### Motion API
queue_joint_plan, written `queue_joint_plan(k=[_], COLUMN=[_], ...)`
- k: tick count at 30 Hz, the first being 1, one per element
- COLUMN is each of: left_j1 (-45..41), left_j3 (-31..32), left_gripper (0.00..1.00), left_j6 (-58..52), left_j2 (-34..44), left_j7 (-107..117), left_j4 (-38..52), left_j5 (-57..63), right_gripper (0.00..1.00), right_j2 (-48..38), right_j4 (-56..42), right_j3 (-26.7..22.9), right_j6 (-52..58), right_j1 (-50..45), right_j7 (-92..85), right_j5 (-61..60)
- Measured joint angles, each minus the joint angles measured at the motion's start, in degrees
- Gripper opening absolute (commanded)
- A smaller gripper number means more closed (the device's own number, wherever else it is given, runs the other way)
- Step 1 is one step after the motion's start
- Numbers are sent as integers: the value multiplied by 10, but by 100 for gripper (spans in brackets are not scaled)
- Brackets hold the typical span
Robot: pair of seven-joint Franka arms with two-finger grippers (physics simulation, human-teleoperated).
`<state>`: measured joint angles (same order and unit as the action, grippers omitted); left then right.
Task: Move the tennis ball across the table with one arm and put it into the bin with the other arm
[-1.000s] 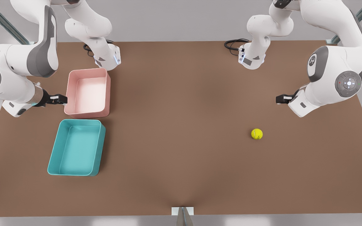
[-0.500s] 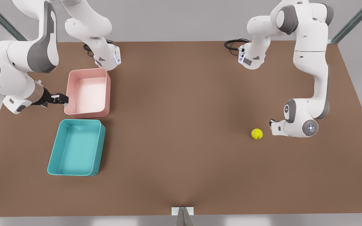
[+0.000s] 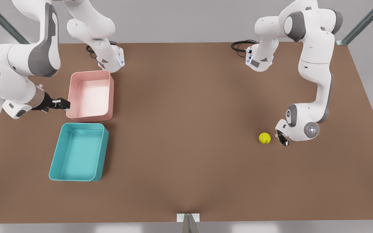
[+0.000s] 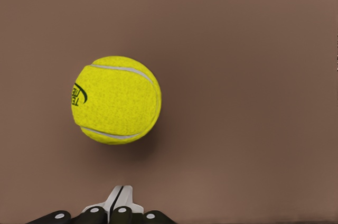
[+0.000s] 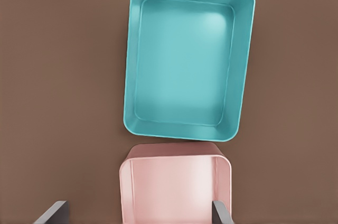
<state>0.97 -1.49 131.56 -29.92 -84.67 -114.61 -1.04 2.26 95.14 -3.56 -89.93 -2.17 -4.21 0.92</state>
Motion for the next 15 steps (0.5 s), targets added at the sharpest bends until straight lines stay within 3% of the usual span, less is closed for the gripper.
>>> queue_joint_plan(k=[4, 10, 13, 15], left_j1=[-38, -109, -108, -109], left_j3=[2, 93, 98, 63], left_gripper=[21, 21, 21, 21], left_j6=[13, 25, 23, -31], left_j2=[-6, -5, 10, 58], left_j7=[-31, 56, 107, 137], left_j4=[-1, 3, 10, 81], left_j5=[-1, -2, -3, 7], right_gripper=[100, 100, 100, 100], right_j2=[1, 2, 3, 3], right_j4=[0, 0, 0, 1], right_j3=[0, 0, 0, 0], right_j6=[0, 0, 0, 0], right_j1=[-2, -4, -4, -3], right_j7=[0, 0, -1, -1], right_j5=[-1, -2, -3, -3])
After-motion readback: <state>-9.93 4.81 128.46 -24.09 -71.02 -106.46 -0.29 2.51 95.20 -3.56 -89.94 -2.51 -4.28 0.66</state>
